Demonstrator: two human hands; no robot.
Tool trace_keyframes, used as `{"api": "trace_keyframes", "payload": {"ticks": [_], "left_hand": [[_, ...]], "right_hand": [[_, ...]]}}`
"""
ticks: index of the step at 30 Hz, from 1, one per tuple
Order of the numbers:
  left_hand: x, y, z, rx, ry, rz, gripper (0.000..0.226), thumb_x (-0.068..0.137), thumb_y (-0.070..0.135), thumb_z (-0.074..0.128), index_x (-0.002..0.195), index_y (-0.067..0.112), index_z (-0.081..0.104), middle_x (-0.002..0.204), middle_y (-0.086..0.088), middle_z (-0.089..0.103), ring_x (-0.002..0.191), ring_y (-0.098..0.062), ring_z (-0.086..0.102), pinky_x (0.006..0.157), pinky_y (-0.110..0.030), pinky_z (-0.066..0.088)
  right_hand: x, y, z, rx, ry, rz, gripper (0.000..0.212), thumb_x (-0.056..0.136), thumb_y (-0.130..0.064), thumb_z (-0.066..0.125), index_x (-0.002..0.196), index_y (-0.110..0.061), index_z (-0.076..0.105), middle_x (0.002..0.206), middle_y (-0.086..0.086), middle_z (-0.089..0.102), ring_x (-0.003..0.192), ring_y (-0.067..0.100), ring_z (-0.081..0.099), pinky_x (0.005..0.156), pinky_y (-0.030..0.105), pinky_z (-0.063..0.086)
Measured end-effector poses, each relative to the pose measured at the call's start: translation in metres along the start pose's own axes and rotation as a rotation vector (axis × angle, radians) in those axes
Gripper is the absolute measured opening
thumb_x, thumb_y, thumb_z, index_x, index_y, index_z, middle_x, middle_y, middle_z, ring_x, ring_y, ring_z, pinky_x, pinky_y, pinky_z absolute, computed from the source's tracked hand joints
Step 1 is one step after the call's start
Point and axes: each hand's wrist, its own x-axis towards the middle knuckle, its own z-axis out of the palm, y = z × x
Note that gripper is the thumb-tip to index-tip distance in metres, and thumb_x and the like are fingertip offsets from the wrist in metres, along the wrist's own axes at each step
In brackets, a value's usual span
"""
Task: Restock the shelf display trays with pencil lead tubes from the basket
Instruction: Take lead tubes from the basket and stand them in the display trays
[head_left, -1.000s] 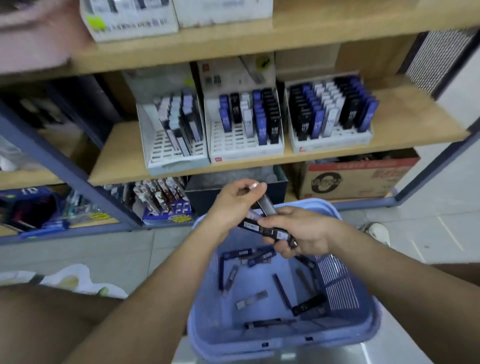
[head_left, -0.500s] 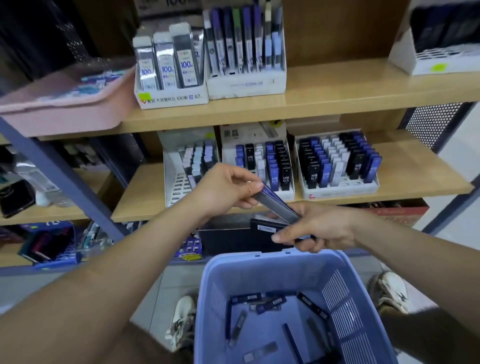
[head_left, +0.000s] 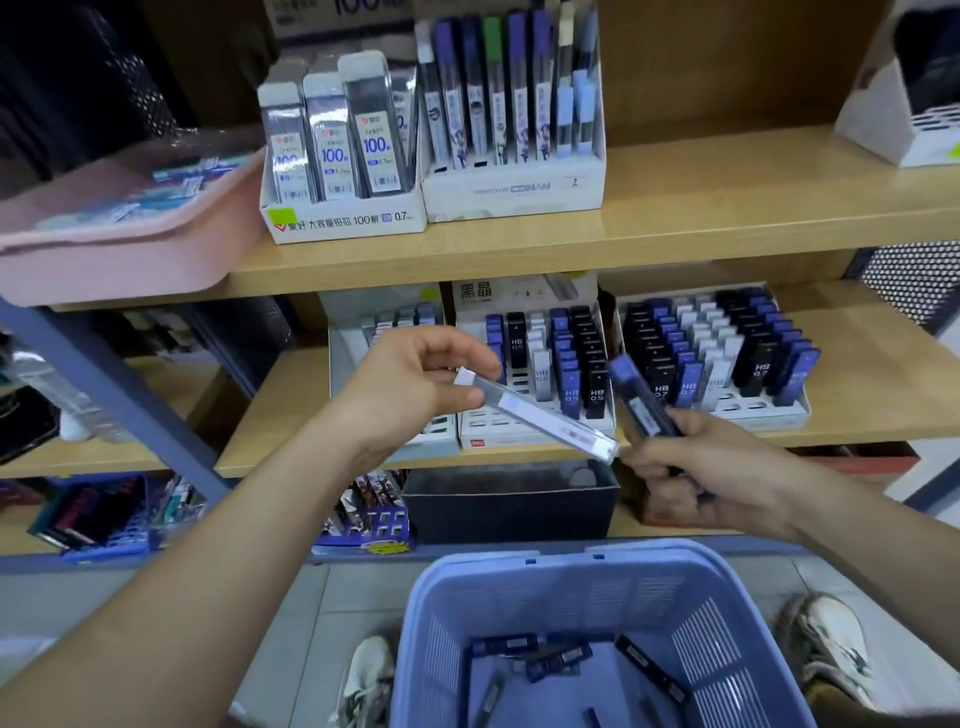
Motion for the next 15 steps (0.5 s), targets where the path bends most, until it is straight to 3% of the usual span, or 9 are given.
{"api": "trace_keyframes", "payload": {"ticks": [2,4,9,15], "left_hand": [[0.001,0.001,0.002,0.008,0.004,0.01,0.033,0.076,-0.015,0.067,0.084,0.017,0.07,0.09,-0.001,0.073,0.088,-0.011,0.069,0.078,-0.02,0.055],[0.001,0.001,0.002,0.002,0.023,0.004,0.034,0.076,-0.017,0.065,0.086,0.015,0.069,0.089,-0.002,0.072,0.084,-0.012,0.07,0.076,-0.021,0.056],[0.001,0.001,-0.007,-0.066,0.058,-0.051,0.033,0.077,-0.017,0.065,0.094,0.01,0.068,0.084,-0.004,0.075,0.077,-0.014,0.071,0.066,-0.02,0.055],[-0.008,-0.006,-0.041,-0.032,0.009,-0.273,0.014,0.08,0.002,0.069,0.094,0.001,0.069,0.08,-0.014,0.074,0.069,-0.015,0.07,0.064,-0.019,0.058]], "right_hand": [[0.004,-0.004,0.011,0.079,-0.034,-0.032,0.017,0.084,-0.021,0.069,0.087,-0.015,0.052,0.056,-0.002,0.038,0.042,0.009,0.023,0.039,0.019,0.016],[0.004,-0.008,0.02,0.001,-0.115,-0.049,0.023,0.081,-0.027,0.071,0.09,-0.013,0.055,0.057,-0.002,0.041,0.042,0.009,0.026,0.037,0.018,0.022],[0.011,-0.003,0.037,-0.199,-0.094,-0.107,0.014,0.087,-0.016,0.071,0.086,-0.013,0.057,0.055,-0.003,0.047,0.045,0.01,0.03,0.04,0.019,0.027],[0.027,0.002,0.064,-0.24,-0.094,-0.178,0.012,0.087,-0.016,0.072,0.084,-0.018,0.06,0.052,-0.004,0.047,0.048,0.012,0.034,0.045,0.023,0.027]]}}
